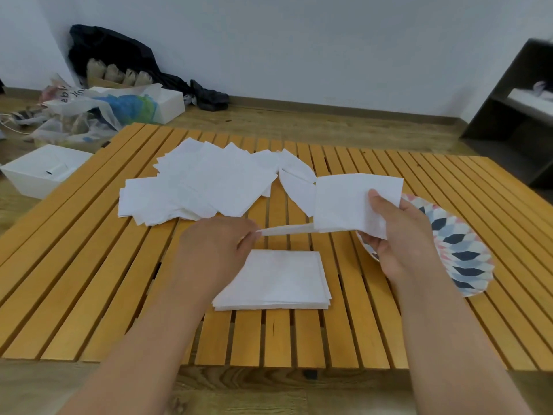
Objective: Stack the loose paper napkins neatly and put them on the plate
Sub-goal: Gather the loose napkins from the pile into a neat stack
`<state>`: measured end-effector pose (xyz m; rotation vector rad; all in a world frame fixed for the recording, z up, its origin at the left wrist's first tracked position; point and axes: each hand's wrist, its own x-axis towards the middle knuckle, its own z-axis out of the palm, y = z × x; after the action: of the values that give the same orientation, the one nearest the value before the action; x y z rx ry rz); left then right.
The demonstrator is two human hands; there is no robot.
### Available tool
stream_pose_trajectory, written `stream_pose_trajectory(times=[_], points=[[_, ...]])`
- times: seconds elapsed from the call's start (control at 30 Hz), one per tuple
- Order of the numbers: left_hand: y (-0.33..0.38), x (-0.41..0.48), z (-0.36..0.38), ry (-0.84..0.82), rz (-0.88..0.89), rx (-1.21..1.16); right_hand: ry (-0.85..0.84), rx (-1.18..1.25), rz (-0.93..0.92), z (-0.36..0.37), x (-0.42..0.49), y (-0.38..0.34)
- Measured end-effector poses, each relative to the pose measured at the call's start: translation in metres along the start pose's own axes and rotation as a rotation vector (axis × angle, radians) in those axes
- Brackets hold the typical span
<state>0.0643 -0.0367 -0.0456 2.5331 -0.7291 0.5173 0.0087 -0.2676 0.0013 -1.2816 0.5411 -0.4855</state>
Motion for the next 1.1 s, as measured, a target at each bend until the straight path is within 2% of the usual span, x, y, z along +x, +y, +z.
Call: stream_pose_trajectory(times=[0.07, 0.13, 0.23, 0.3, 0.47, 0.57, 0.63, 0.7, 0.77, 0.83, 0.97, 1.1], points=[[0.008, -0.01, -0.008, -0.016, 0.131, 0.014, -0.032, 0.062, 0.005, -0.001, -0.002, -0.005], [0.012, -0.023, -0.007, -0.118, 0.213, 0.058, -0.055, 0.101, 0.028, 0.001, -0.004, -0.008], [0.008, -0.03, 0.001, -0.295, 0.258, 0.109, -0.106, 0.144, 0.085, 0.006, -0.009, -0.008], [0.003, -0.03, 0.003, -0.342, 0.254, 0.135, -0.166, 0.133, 0.114, 0.01, -0.013, -0.004], [0.005, -0.028, -0.001, -0.3, 0.252, 0.203, -0.284, 0.084, 0.208, 0.024, -0.02, 0.011], [0.013, -0.025, -0.015, -0.334, 0.224, 0.227, -0.354, 0.052, 0.318, 0.032, -0.022, 0.023], [0.015, -0.027, -0.019, -0.394, 0.174, 0.265, -0.368, -0.103, 0.347, 0.036, -0.022, 0.036], [0.015, -0.028, -0.019, -0.44, 0.093, 0.26, -0.356, -0.379, 0.313, 0.04, -0.021, 0.051], [0.011, -0.029, -0.018, -0.484, 0.012, 0.224, -0.35, -0.687, 0.202, 0.041, -0.02, 0.063], [0.012, -0.024, -0.023, -0.505, -0.074, 0.185, -0.344, -0.874, 0.084, 0.042, -0.019, 0.068], [0.004, -0.01, -0.035, -0.383, -0.28, 0.232, -0.344, -1.199, -0.084, 0.046, -0.025, 0.064], [-0.01, 0.016, -0.036, -0.09, -0.375, 0.208, -0.321, -1.422, -0.24, 0.051, -0.034, 0.063]])
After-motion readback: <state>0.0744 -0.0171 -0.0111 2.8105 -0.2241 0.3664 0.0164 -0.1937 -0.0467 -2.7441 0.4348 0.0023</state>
